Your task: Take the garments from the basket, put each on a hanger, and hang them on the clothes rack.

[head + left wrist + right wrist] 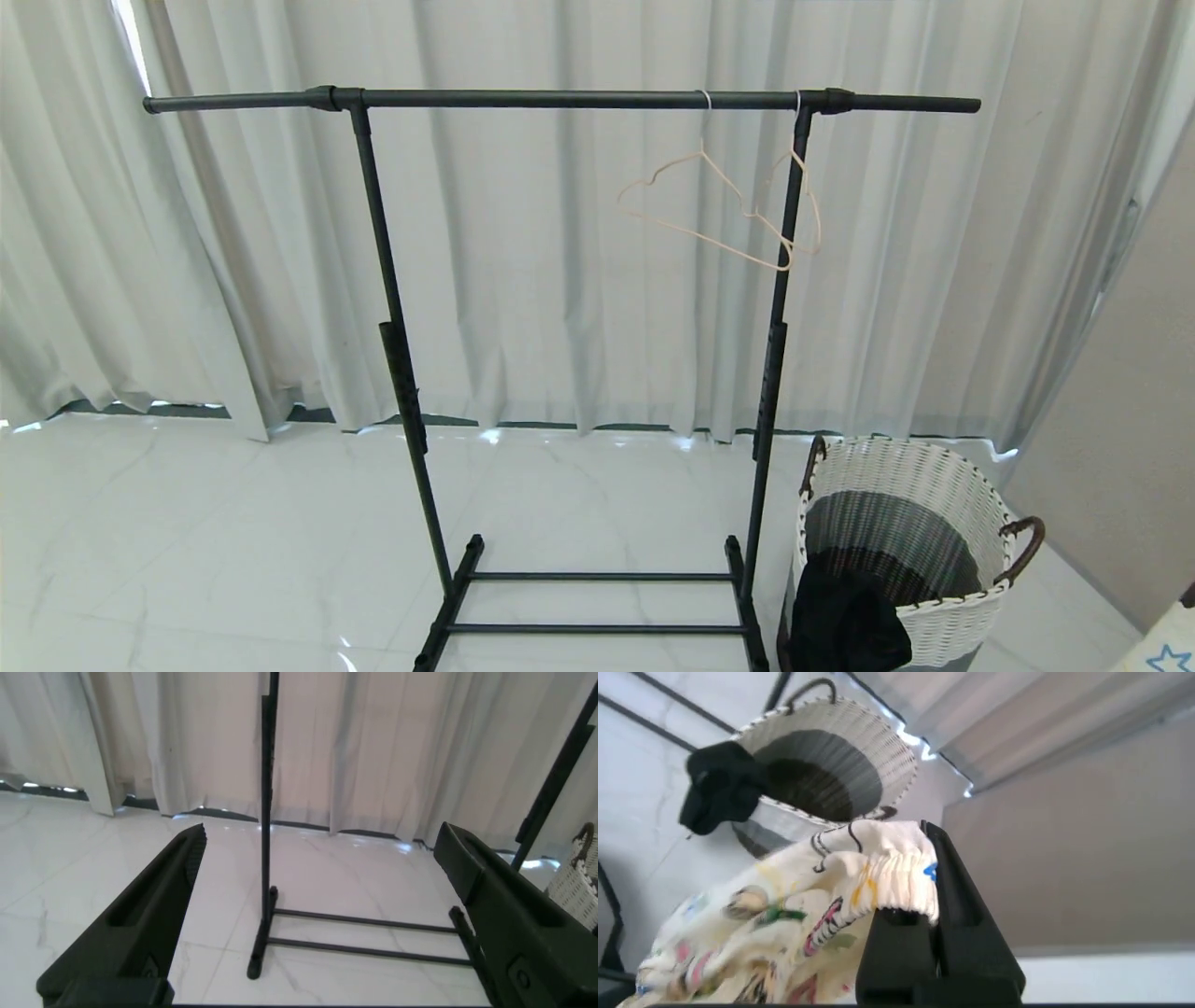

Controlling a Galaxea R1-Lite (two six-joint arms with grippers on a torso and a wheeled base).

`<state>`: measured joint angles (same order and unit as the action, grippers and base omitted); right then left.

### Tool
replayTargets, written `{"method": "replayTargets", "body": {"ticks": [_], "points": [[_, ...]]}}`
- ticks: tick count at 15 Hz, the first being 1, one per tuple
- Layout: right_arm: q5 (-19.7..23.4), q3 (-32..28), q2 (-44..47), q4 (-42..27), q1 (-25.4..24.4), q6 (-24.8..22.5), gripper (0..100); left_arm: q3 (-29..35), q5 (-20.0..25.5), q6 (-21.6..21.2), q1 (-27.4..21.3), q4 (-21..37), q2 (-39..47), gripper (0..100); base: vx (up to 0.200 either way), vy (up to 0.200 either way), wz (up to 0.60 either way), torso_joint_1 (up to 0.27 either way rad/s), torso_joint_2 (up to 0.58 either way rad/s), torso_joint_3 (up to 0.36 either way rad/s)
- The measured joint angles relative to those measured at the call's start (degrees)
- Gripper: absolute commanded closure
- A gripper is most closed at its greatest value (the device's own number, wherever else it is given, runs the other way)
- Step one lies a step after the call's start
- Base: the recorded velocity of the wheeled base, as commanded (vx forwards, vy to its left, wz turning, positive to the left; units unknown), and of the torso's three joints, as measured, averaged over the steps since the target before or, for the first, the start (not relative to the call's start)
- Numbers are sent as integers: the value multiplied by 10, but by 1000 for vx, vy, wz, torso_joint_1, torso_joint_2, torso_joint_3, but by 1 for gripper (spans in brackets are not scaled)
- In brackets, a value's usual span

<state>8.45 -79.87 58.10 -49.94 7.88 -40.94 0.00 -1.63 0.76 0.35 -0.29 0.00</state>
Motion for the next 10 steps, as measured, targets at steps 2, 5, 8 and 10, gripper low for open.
{"method": "replayTargets", "body": {"ticks": [2, 5, 8, 10], "points": [[0, -2, 8, 0, -31, 0, 100, 0, 0, 0, 0, 0, 0, 0, 0, 0, 0, 0, 0, 0], [0, 7, 20, -14, -131, 2, 100, 0, 0, -1, 0, 0, 0, 0, 0, 0, 0, 0, 0, 0], [-2, 12, 39, -38, -255, 52, 100, 0, 0, -1, 0, 0, 0, 0, 0, 0, 0, 0, 0, 0], [-2, 9, 64, -40, -331, 108, 100, 0, 0, -1, 1, 0, 0, 0, 0, 0, 0, 0, 0, 0]]}}
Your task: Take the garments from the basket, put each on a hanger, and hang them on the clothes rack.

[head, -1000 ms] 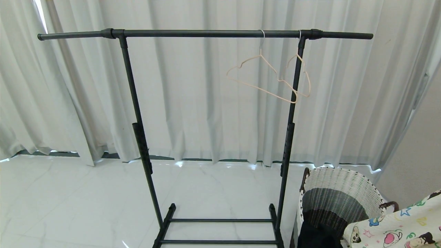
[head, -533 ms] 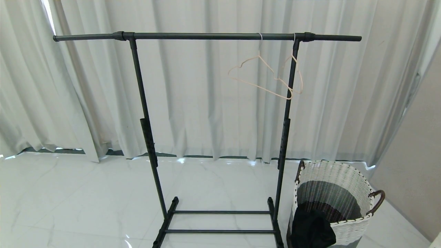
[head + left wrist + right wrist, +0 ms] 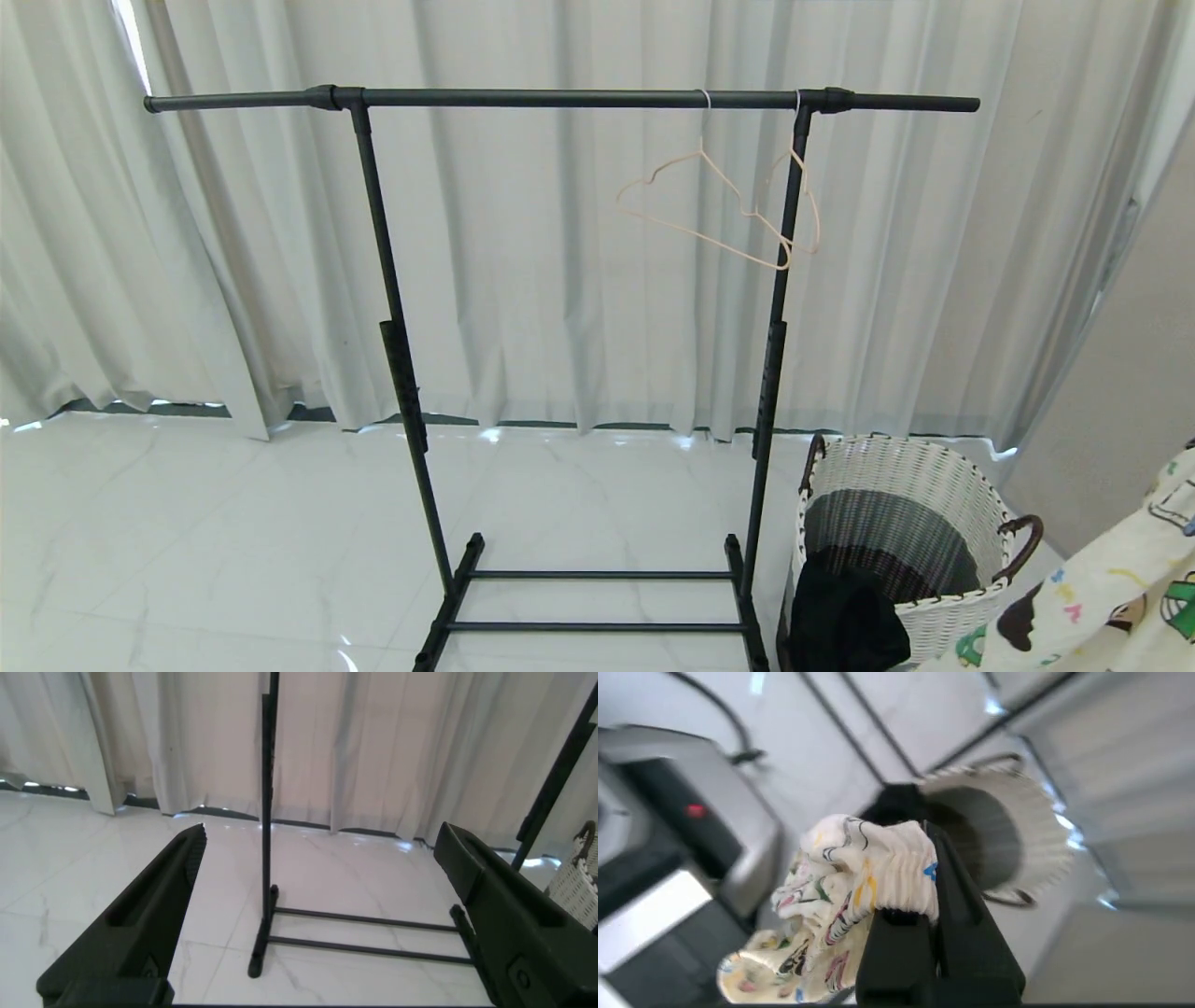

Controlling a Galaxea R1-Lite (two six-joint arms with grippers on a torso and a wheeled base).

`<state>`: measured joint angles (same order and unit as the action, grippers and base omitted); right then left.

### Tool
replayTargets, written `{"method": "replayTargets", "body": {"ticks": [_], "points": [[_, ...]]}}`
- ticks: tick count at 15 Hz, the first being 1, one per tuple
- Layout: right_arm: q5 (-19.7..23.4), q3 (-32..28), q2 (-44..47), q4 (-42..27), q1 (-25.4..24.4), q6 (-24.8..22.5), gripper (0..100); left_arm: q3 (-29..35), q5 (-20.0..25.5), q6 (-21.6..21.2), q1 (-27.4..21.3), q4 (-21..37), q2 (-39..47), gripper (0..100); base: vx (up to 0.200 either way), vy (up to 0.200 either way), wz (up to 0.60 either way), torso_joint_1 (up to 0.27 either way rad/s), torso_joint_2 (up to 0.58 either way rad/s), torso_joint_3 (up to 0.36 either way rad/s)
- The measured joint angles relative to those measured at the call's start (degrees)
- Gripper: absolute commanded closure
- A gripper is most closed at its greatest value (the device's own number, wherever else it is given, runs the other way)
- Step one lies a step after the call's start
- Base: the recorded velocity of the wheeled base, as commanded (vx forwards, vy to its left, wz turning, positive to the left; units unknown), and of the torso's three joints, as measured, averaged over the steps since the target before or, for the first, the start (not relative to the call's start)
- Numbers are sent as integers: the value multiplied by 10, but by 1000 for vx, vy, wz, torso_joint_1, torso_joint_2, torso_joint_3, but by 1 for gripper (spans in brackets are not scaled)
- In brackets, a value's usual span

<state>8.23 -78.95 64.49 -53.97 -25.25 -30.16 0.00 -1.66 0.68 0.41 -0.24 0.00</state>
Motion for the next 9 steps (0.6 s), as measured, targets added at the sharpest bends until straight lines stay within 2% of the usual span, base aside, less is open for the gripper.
{"method": "replayTargets", "body": {"ticks": [3, 7, 8, 9], "points": [[0, -13, 57, 23, -81, 60, 100, 0, -2, 17, -1, -1, 0, 0, 0, 0, 0, 0, 0, 0], [0, -32, 143, 101, -136, 138, 100, 2, 6, 19, -1, -4, 0, 0, 0, 0, 0, 0, 0, 0], [0, -42, 157, 107, -142, 154, 100, 17, 14, 37, -4, -4, 5, 0, 0, 0, 0, 0, 0, 0], [0, -52, 172, 111, -145, 171, 100, 47, 16, 77, -11, -7, 19, 0, 0, 0, 0, 0, 0, 0]]}}
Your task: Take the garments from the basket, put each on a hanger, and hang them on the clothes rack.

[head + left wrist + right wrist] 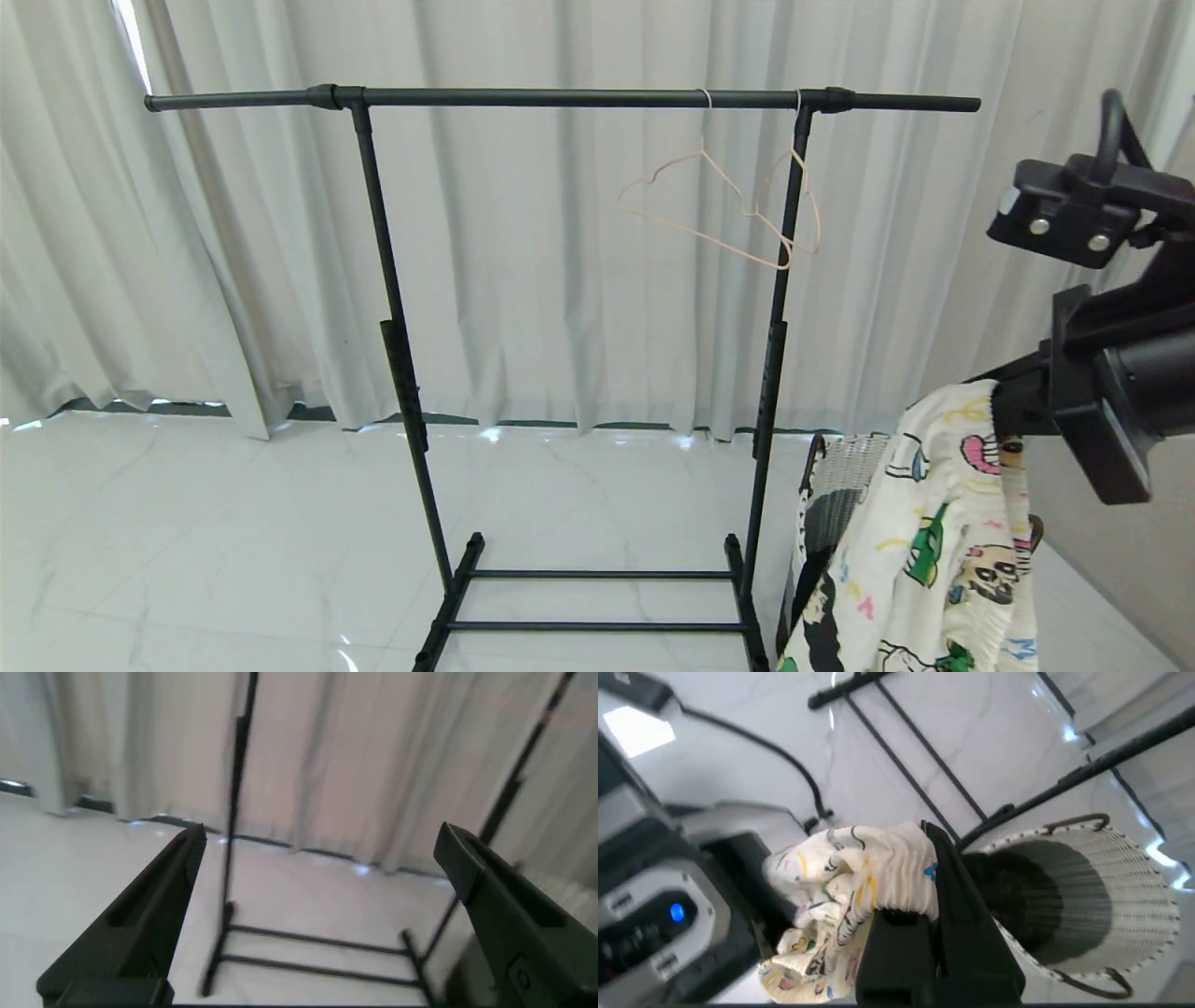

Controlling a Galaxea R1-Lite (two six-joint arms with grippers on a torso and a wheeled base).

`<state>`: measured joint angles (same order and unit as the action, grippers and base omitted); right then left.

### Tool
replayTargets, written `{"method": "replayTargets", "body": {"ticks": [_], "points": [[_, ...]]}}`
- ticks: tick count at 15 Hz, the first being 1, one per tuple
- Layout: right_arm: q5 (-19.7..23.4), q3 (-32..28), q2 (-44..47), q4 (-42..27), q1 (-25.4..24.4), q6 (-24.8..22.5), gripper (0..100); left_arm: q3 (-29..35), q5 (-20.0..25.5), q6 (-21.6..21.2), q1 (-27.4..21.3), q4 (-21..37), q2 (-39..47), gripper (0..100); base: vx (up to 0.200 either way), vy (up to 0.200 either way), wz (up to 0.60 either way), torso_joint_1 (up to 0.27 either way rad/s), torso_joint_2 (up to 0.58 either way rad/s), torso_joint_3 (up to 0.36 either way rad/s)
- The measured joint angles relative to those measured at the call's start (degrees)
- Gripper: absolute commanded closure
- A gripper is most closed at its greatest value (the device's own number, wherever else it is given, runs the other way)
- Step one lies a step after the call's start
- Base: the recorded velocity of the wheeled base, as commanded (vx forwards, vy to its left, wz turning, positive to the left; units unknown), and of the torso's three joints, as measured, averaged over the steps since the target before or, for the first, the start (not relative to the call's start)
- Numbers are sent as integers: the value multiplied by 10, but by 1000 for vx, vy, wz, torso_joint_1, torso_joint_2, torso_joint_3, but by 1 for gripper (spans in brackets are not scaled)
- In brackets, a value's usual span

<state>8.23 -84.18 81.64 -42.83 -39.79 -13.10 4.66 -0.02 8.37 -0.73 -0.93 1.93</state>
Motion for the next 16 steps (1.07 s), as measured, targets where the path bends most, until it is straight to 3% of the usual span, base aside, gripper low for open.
{"method": "replayTargets", "body": {"ticks": [2, 5, 7, 9, 12, 16], "points": [[0, -12, 25, 34, -6, 24, 100, 85, 5, 54, -17, -3, 68, 0, 0, 0, 0, 0, 0, 0], [-1, -25, 67, 85, -23, 37, 100, 248, 24, 91, -58, -5, 249, 0, 0, 0, 0, 0, 0, 0], [-1, -59, 97, 89, -27, 43, 100, 349, 29, 104, -103, -6, 383, 0, 0, 0, 0, 0, 0, 0], [-2, -108, 128, 90, -28, 50, 100, 420, 11, 112, -177, -6, 512, 0, 0, 0, 0, 0, 0, 0], [-27, -159, 169, 89, -30, 53, 100, 454, -48, 118, -337, -6, 652, 0, 0, 0, 0, 0, 0, 0], [-51, -169, 186, 89, -43, 53, 100, 433, -70, 122, -505, -30, 762, 0, 0, 0, 0, 0, 0, 0]]}}
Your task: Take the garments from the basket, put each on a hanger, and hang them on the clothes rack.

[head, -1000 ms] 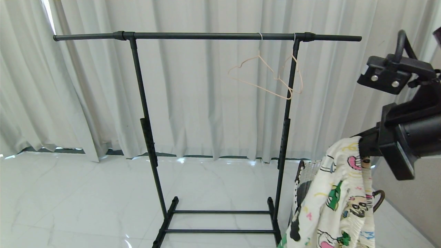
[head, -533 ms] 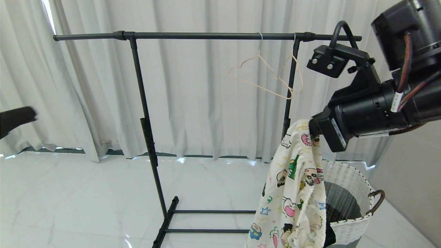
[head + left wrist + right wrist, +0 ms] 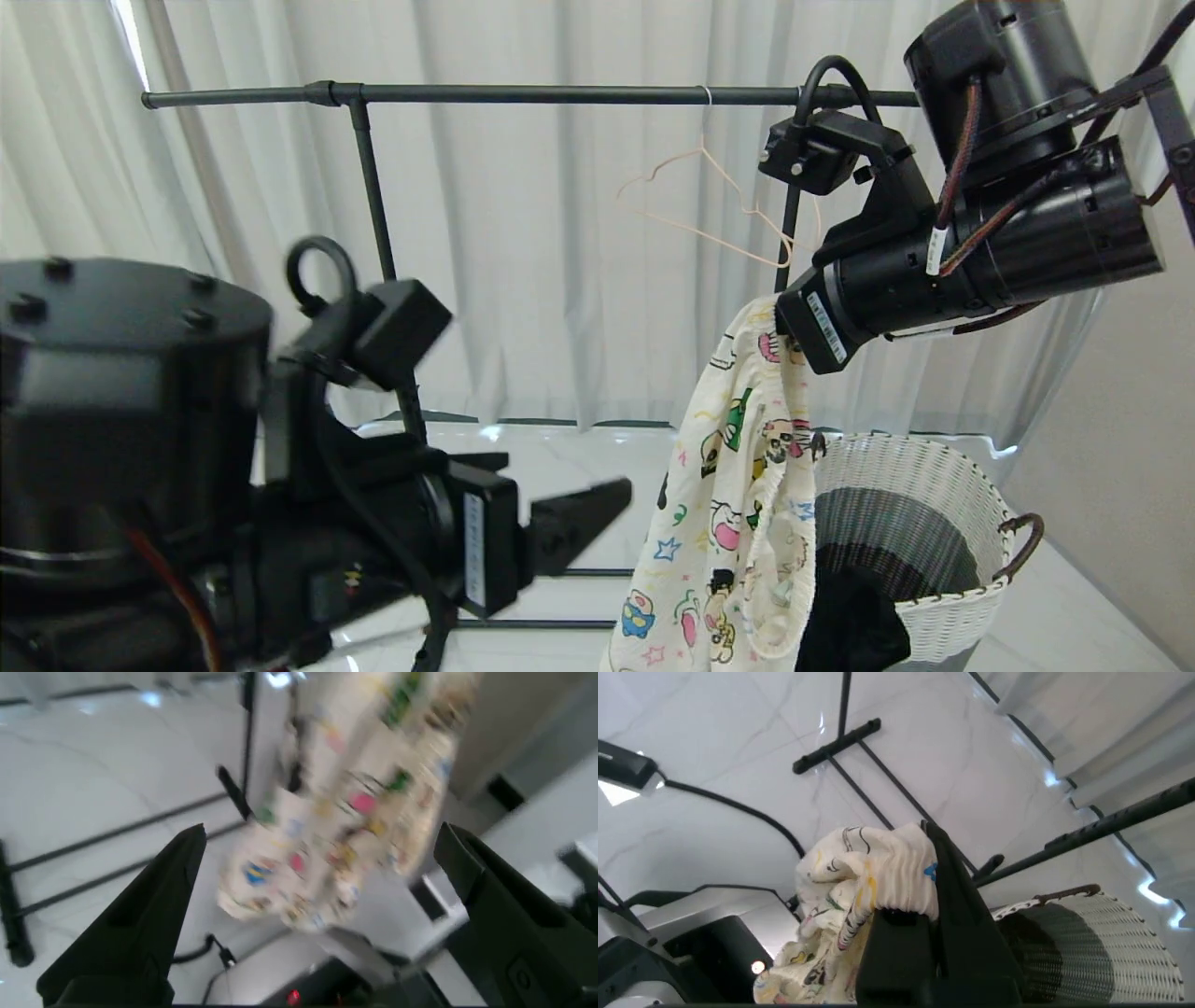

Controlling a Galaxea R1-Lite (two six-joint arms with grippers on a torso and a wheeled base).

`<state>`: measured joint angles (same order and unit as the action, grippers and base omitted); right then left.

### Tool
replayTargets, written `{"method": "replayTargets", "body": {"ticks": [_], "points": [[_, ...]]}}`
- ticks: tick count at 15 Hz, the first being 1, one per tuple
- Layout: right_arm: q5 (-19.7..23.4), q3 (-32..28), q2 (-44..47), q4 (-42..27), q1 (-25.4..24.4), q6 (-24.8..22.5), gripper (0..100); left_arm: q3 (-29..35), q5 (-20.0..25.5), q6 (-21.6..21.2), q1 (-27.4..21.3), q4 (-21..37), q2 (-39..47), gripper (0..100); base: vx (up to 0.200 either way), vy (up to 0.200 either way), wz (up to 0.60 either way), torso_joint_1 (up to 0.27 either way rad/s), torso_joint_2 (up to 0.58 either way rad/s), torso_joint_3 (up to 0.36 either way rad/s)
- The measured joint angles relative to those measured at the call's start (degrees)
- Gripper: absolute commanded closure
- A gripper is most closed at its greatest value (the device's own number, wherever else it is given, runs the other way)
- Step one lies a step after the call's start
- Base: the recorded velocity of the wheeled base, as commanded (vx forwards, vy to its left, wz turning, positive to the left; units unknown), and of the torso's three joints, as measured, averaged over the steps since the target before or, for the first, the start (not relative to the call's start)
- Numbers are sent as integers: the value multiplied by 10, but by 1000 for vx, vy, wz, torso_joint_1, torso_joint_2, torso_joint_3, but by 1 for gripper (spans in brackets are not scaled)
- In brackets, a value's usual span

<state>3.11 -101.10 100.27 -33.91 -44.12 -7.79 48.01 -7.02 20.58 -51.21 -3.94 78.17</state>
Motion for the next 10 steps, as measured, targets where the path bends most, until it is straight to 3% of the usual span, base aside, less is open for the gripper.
{"method": "replayTargets", "body": {"ticks": [4, 6, 10], "points": [[-7, 0, -9, -1, -24, 1, 100, -6, -2, 11, -73, -74, 92, 0, 0, 0, 0, 0, 0, 0], [-8, 1, -16, -1, -33, 1, 100, -6, -4, 17, -75, -99, 133, 0, 0, 0, 0, 0, 0, 0], [-9, 3, -28, -2, -41, 2, 100, -1, -20, 83, -74, -156, 204, 0, 0, 0, 0, 0, 0, 0]]}}
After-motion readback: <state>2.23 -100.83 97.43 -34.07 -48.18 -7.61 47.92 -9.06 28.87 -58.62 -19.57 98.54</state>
